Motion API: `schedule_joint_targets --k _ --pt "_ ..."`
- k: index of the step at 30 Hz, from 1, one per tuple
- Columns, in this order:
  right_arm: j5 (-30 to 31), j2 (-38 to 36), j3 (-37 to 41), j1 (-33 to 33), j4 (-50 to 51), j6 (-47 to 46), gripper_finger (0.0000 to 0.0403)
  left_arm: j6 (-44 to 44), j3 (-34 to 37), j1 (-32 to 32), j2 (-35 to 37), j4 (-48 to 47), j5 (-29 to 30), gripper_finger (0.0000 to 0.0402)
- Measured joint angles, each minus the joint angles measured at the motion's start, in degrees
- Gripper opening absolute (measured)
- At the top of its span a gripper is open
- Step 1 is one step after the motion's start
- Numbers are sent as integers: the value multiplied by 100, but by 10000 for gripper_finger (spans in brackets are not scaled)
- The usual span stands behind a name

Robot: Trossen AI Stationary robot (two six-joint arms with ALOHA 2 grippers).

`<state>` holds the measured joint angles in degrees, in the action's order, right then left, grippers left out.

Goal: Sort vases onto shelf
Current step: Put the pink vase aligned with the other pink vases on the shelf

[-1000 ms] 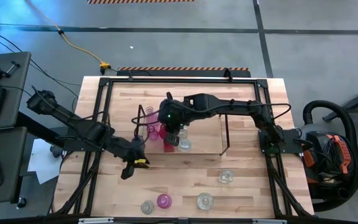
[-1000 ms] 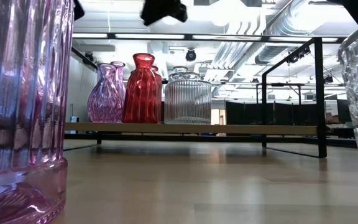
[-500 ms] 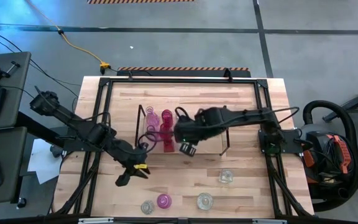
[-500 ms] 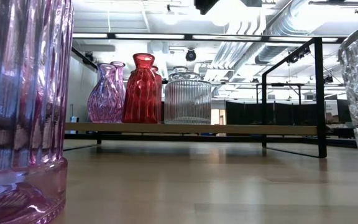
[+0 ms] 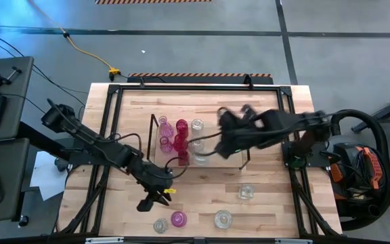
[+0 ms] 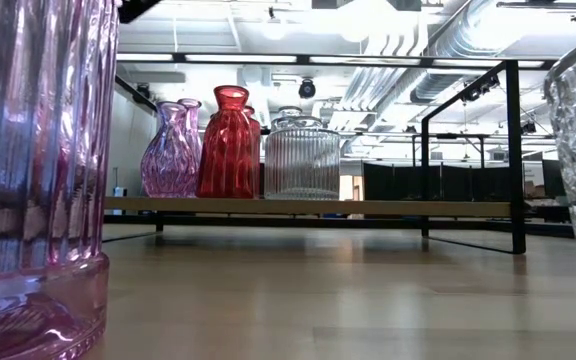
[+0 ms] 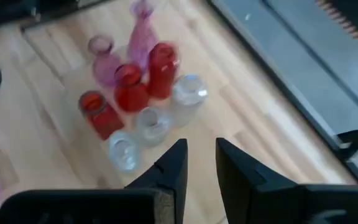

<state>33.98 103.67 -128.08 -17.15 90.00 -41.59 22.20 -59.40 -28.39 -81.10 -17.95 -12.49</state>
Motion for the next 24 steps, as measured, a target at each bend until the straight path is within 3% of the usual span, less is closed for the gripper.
schedule_joint_targets --k 9,19,24 --pt "258 -1938 1657 29 4 -96 64 415 -2 369 -337 475 -7 76" --pt "-506 -3412 4250 -107 -288 -838 64 1136 0 420 -444 948 -229 76" --pt "-780 -3849 5056 -101 -675 -897 64 1360 0 253 -453 1080 -123 76"
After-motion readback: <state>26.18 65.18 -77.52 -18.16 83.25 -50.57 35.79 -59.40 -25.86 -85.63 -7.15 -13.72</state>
